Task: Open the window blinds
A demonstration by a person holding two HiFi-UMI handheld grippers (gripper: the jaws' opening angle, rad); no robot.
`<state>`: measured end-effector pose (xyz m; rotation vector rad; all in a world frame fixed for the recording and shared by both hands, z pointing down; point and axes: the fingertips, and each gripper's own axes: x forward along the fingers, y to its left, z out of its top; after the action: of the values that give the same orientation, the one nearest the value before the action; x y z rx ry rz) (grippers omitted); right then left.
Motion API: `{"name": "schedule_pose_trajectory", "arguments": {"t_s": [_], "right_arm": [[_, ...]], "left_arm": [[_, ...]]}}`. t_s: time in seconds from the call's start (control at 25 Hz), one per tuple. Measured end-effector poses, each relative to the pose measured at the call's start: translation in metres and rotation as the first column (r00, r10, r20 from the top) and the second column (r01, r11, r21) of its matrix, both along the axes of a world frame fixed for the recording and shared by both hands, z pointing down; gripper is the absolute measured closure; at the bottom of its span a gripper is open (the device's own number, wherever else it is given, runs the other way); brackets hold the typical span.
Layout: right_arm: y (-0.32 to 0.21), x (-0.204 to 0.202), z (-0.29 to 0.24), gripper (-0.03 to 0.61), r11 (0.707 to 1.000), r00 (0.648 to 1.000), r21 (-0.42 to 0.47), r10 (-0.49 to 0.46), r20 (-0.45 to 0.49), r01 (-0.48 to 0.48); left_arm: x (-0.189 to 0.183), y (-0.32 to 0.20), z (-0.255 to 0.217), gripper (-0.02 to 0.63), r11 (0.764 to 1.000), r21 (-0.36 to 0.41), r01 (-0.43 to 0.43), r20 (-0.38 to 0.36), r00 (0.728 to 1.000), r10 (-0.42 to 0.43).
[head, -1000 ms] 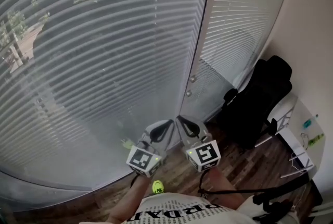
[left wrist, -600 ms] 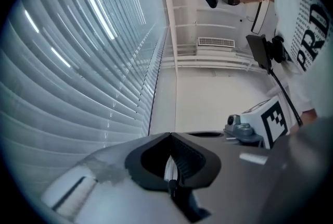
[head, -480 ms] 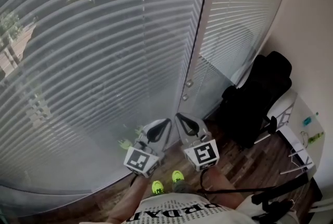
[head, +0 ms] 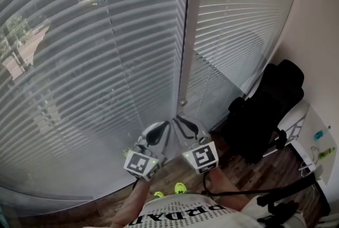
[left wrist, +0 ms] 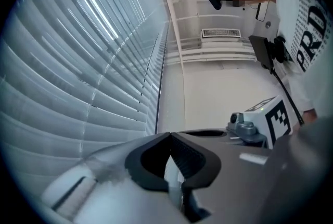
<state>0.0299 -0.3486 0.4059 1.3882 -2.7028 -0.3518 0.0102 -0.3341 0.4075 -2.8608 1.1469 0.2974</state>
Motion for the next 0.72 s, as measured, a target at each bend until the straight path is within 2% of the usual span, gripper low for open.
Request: {"name": "schedule_pose_trajectory", "arguments": {"t_s": [0.12,0.32,0.72], "right_arm": [[-0.012,0.007,0.004,0.51,0.999,0.999,0.016,-0.027,-0.026,0.028],[-0.035,0.015,0.001,0.485,0.999,0.998,0.009,-0.052,-0.017,0.053],[-0.062,0.032,0.0,0.483,0.997,0.993,0.038,0.067,-0.094,-0.064]], "left_arm": [[0.01,-0.012,0.005,0.621,1.0,0.001,0.027,-0.002,1.0,-0.027],[0.018,-0.032,0.006,0.621,0.998,-0.018,0.068,0.022,0.997,-0.068],[0.019,-0.047,0.006,0.621,0.998,-0.02,0.056,0.019,0.998,-0.055]]}}
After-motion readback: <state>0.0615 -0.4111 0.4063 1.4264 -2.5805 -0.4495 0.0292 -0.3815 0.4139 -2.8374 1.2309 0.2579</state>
